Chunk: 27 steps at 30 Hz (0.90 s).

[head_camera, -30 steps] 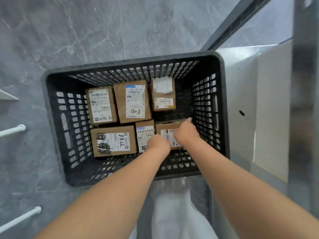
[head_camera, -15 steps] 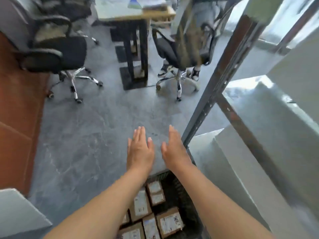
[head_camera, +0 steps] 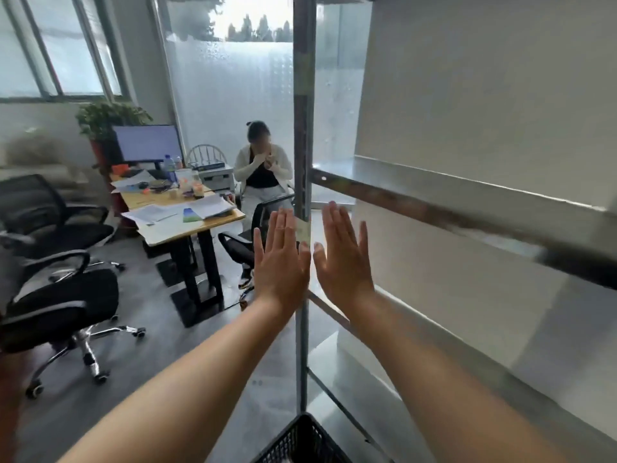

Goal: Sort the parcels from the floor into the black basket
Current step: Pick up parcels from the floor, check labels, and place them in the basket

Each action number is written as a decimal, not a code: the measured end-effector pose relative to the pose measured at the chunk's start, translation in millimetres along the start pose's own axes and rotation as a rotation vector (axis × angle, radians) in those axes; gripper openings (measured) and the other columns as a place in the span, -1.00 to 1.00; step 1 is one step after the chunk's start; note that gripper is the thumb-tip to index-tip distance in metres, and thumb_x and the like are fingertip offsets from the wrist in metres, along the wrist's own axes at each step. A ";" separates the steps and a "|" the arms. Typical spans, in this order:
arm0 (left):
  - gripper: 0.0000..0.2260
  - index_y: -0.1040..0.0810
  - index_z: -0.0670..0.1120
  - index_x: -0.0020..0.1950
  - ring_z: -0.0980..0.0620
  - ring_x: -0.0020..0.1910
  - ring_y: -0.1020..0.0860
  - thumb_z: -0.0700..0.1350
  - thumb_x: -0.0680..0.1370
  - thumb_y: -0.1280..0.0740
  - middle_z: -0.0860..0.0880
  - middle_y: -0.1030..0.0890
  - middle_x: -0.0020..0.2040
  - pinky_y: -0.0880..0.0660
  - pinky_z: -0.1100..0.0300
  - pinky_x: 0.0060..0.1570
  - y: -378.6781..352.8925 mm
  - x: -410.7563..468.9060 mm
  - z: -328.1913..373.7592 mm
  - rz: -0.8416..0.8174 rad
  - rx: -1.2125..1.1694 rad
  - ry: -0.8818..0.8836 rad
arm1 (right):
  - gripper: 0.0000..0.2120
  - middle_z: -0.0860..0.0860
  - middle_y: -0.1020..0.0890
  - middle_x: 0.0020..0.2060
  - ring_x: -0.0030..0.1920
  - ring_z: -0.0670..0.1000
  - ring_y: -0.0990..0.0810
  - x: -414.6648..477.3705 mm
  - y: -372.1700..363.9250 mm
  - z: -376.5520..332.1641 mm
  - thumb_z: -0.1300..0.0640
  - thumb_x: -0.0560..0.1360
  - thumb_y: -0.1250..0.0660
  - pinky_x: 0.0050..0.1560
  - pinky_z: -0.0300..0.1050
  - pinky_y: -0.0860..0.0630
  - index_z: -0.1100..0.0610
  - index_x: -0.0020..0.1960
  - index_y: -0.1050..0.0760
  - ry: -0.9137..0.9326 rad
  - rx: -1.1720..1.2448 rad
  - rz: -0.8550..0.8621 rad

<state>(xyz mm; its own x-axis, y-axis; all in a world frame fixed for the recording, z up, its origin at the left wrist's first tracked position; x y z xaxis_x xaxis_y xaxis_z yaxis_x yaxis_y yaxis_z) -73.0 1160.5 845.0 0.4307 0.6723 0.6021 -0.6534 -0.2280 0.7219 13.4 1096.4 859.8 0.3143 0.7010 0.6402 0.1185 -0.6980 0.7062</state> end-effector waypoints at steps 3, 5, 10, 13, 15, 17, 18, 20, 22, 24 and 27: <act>-0.45 0.08 -0.07 0.62 0.13 0.58 0.18 0.06 0.64 0.13 0.02 0.10 0.63 0.22 -0.03 0.56 24.1 -5.7 76.8 0.019 -0.097 -0.083 | -0.44 0.02 -0.07 0.59 0.59 -0.02 0.05 -19.5 86.2 29.1 0.04 0.64 -0.06 0.55 0.14 0.21 0.10 0.60 -0.05 -0.028 -0.148 0.118; -0.47 0.09 -0.07 0.62 0.13 0.58 0.19 0.05 0.67 0.11 0.03 0.11 0.63 0.24 0.00 0.55 29.9 -21.8 137.3 0.008 -0.160 -0.159 | -0.44 0.02 -0.08 0.59 0.59 0.01 0.01 -46.6 141.1 55.9 0.02 0.63 0.02 0.56 0.20 0.12 0.10 0.60 -0.04 -0.068 -0.223 0.154; -0.45 0.06 -0.06 0.62 0.14 0.59 0.15 0.09 0.65 0.13 0.03 0.06 0.63 0.24 0.02 0.55 35.4 -89.3 308.9 -0.032 -0.325 -0.389 | -0.43 0.01 -0.01 0.60 0.59 -0.03 0.09 -155.5 293.7 124.3 0.07 0.66 -0.07 0.56 0.17 0.16 0.11 0.61 0.01 -0.248 -0.437 0.240; -0.47 0.09 -0.08 0.62 0.13 0.58 0.17 0.07 0.68 0.12 0.02 0.09 0.63 0.21 -0.01 0.56 44.0 -158.0 416.2 -0.078 -0.430 -0.514 | -0.45 0.04 -0.04 0.60 0.59 0.00 0.06 -240.1 390.2 149.0 0.09 0.67 -0.07 0.56 0.19 0.15 0.15 0.61 0.00 -0.350 -0.569 0.254; -0.47 0.11 -0.08 0.62 0.10 0.59 0.16 0.06 0.68 0.12 0.00 0.09 0.63 0.17 -0.04 0.56 52.7 -212.7 482.4 -0.114 -0.480 -0.615 | -0.45 0.03 -0.03 0.60 0.59 -0.01 0.08 -301.1 451.7 163.1 0.09 0.67 -0.05 0.56 0.17 0.18 0.15 0.61 0.02 -0.444 -0.642 0.277; -0.45 0.10 -0.09 0.62 0.08 0.60 0.13 0.08 0.66 0.18 -0.02 0.07 0.63 0.16 -0.06 0.56 65.9 -269.2 546.5 -0.152 -0.529 -0.754 | -0.43 0.02 0.02 0.61 0.59 -0.03 0.13 -365.2 508.9 172.9 0.07 0.68 -0.05 0.55 0.15 0.22 0.14 0.61 0.07 -0.564 -0.739 0.308; -0.44 0.09 -0.10 0.62 0.08 0.60 0.11 0.08 0.64 0.20 -0.02 0.05 0.63 0.17 -0.05 0.56 73.3 -298.1 576.9 -0.179 -0.559 -0.818 | -0.42 0.02 0.03 0.61 0.59 -0.03 0.14 -398.7 534.3 175.3 0.07 0.68 -0.06 0.55 0.14 0.24 0.14 0.61 0.09 -0.621 -0.779 0.318; -0.44 0.07 -0.12 0.62 0.07 0.60 0.10 0.07 0.65 0.17 -0.03 0.04 0.63 0.16 -0.06 0.56 88.1 -355.7 630.7 -0.211 -0.603 -0.914 | -0.41 0.02 0.04 0.61 0.59 -0.03 0.13 -466.9 580.0 175.3 0.07 0.67 -0.06 0.55 0.14 0.23 0.15 0.61 0.09 -0.728 -0.830 0.347; -0.47 0.06 -0.12 0.62 0.06 0.60 0.09 0.02 0.68 0.08 -0.03 0.04 0.63 0.16 -0.07 0.56 100.4 -413.7 674.6 -0.258 -0.666 -0.979 | -0.41 0.03 0.00 0.60 0.59 -0.02 0.08 -534.1 617.2 170.6 0.08 0.65 -0.07 0.55 0.16 0.20 0.16 0.61 0.06 -0.828 -0.892 0.375; -0.48 0.06 -0.12 0.62 0.06 0.60 0.09 -0.01 0.69 0.04 -0.03 0.04 0.63 0.19 -0.06 0.55 110.6 -475.3 709.5 -0.316 -0.725 -1.055 | -0.41 0.04 -0.02 0.60 0.59 -0.01 0.06 -599.5 646.5 161.9 0.08 0.65 -0.07 0.55 0.18 0.18 0.17 0.61 0.04 -0.932 -0.955 0.379; -0.49 0.07 -0.11 0.62 0.06 0.60 0.10 -0.01 0.69 0.03 -0.03 0.04 0.63 0.21 -0.05 0.55 125.6 -566.7 747.9 -0.391 -0.787 -1.181 | -0.40 0.03 0.03 0.61 0.59 -0.01 0.11 -693.5 682.9 143.2 0.06 0.65 -0.04 0.55 0.18 0.21 0.16 0.61 0.10 -1.097 -1.022 0.384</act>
<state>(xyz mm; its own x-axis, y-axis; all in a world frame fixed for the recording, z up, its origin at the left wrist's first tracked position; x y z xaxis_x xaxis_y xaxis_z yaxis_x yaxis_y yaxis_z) 66.5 224.2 849.5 0.6503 -0.4413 0.6184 -0.3743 0.5222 0.7663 11.3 112.7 854.8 0.7417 -0.2572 0.6195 -0.6568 -0.0908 0.7486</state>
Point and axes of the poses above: each hand's wrist, its own x-axis towards the middle knuckle, its own y-axis out of the back of the hand, z = x × y, the point moved 8 cm from there along x, towards the middle knuckle
